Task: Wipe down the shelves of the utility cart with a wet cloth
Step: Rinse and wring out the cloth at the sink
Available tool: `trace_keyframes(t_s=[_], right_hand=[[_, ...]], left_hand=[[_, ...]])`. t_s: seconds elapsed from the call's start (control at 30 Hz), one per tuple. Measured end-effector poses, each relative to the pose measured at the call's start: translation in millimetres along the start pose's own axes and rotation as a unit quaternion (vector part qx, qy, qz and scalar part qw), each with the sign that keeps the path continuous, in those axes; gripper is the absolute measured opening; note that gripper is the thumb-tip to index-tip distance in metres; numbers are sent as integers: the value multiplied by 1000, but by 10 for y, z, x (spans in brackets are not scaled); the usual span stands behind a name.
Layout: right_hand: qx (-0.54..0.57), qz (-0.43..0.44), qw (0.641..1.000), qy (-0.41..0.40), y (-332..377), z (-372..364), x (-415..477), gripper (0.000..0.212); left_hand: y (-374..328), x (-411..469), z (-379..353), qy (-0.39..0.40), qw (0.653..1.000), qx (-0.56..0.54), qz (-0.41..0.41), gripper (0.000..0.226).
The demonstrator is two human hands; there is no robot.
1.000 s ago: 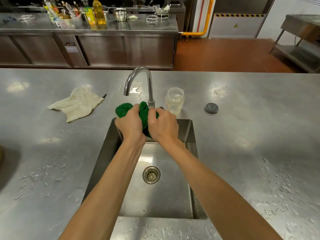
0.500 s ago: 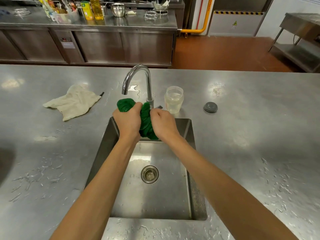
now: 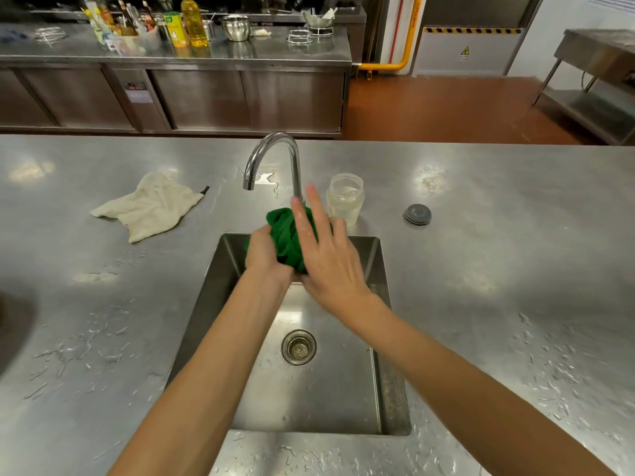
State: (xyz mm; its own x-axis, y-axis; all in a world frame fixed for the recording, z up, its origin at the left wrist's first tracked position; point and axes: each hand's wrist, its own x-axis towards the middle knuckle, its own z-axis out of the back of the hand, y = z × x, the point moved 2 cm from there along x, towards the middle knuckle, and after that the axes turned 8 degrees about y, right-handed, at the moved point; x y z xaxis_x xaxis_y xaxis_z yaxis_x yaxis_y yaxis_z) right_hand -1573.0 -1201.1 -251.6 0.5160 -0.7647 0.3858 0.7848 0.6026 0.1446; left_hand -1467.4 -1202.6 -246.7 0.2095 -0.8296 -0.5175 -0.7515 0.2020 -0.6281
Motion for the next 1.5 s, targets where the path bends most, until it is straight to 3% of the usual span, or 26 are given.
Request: trace_keyframes(t_s=[0.1, 0.2, 0.23, 0.33, 0.4, 0.47, 0.6, 0.8, 0.9, 1.0, 1.1, 1.17, 1.27, 1.33, 1.4, 1.5], right_hand=[[-25, -44, 998, 23, -110, -30, 87, 96], [27, -92, 992, 87, -191, -96, 136, 57], [57, -99, 988, 100, -199, -96, 141, 47], [131, -91, 976, 149, -167, -2, 135, 33], [198, -79, 957, 198, -117, 97, 124, 24], [255, -58, 939, 224, -66, 146, 142, 24], [299, -20, 922, 243, 49, 156, 217, 25], [503, -99, 811, 281, 169, 154, 212, 24], [550, -121, 764, 314, 153, 104, 218, 26], [561, -132, 741, 346, 104, 57, 248, 20], [529, -158, 769, 321, 82, 22, 292, 16], [532, -173, 764, 322, 50, 3, 298, 23], [597, -216, 714, 295, -105, -44, 190, 76], [596, -234, 733, 231, -193, -51, 67, 104], [584, -217, 773, 119, -185, -28, -43, 94], [566, -139, 808, -81, -132, 43, -120, 55]], left_hand=[[47, -45, -41, -4, 999, -6, -31, 44], [40, -87, -81, -57, 991, 63, -108, 8], [29, -128, -102, -59, 985, 98, -131, 11], [-40, -163, -77, -16, 962, 187, -199, 28], [-105, -128, -22, 19, 951, 222, -214, 23], [-169, -122, 14, 63, 943, 236, -225, 14], [-333, -156, 25, 155, 932, 230, -234, 19], [-484, -154, -49, 278, 909, 227, -214, 8], [-478, -72, -41, 325, 903, 217, -179, 12], [-434, 28, -22, 317, 916, 191, -156, 12], [-415, 188, 19, 238, 949, 147, -145, 10], [-431, 299, 72, 169, 968, 118, -141, 8], [-482, 412, 162, 71, 980, 81, -164, 8], [-509, 466, 220, 13, 985, 18, -171, 18], [-514, 523, 257, -46, 985, -23, -162, 23], [-432, 586, 271, -76, 988, -24, -133, 25]])
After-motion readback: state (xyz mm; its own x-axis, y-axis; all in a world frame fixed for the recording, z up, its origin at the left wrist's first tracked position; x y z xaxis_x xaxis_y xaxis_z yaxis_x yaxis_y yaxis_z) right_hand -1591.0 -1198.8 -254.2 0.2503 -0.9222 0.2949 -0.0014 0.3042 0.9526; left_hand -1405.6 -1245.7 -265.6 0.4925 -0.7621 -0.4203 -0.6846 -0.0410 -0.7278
